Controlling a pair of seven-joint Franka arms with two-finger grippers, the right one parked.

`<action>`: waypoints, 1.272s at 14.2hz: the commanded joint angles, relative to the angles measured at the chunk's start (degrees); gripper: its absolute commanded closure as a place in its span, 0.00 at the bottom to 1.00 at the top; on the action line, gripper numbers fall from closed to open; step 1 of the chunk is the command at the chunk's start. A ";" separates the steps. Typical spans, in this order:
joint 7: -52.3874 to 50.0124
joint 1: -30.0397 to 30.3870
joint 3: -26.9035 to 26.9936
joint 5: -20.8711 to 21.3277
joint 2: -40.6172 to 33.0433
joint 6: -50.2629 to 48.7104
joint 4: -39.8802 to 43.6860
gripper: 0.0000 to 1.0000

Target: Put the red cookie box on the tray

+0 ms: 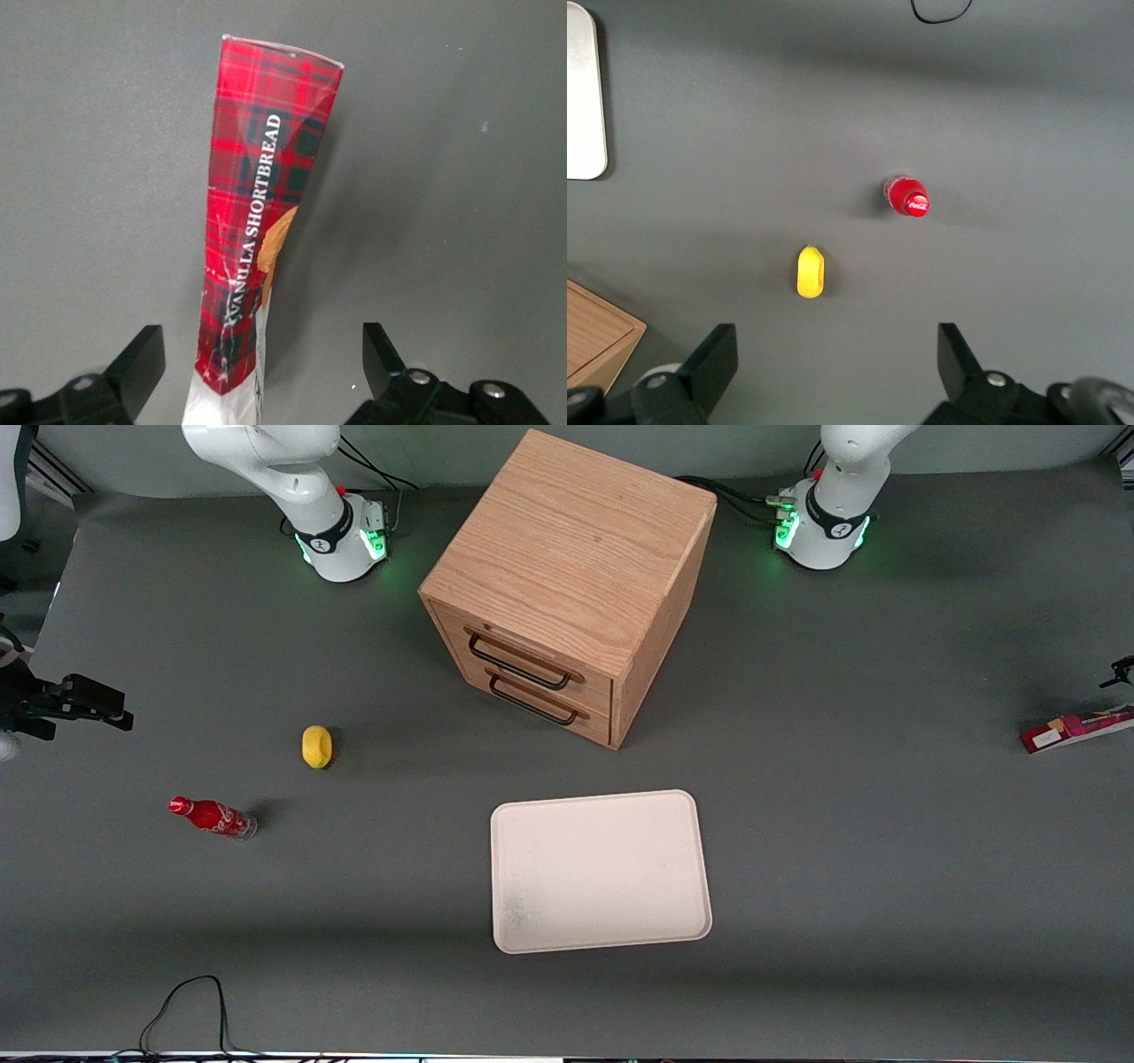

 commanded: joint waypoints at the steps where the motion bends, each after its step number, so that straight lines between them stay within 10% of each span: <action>1: 1.57 0.28 -0.18 -1.67 -0.81 2.47 -2.45 0.01; 8: 1.57 0.28 -0.27 -1.85 -0.72 4.49 -3.94 0.11; 9: 1.75 0.28 -0.27 -1.85 -0.72 4.49 -3.94 0.29; 11: 2.01 0.20 -0.27 -1.85 -0.72 4.49 -3.94 0.94; 12: 2.01 0.19 -0.27 -1.85 -0.72 4.49 -3.94 1.00; 18: 2.01 -0.24 -0.27 -1.85 -1.07 3.62 -3.59 1.00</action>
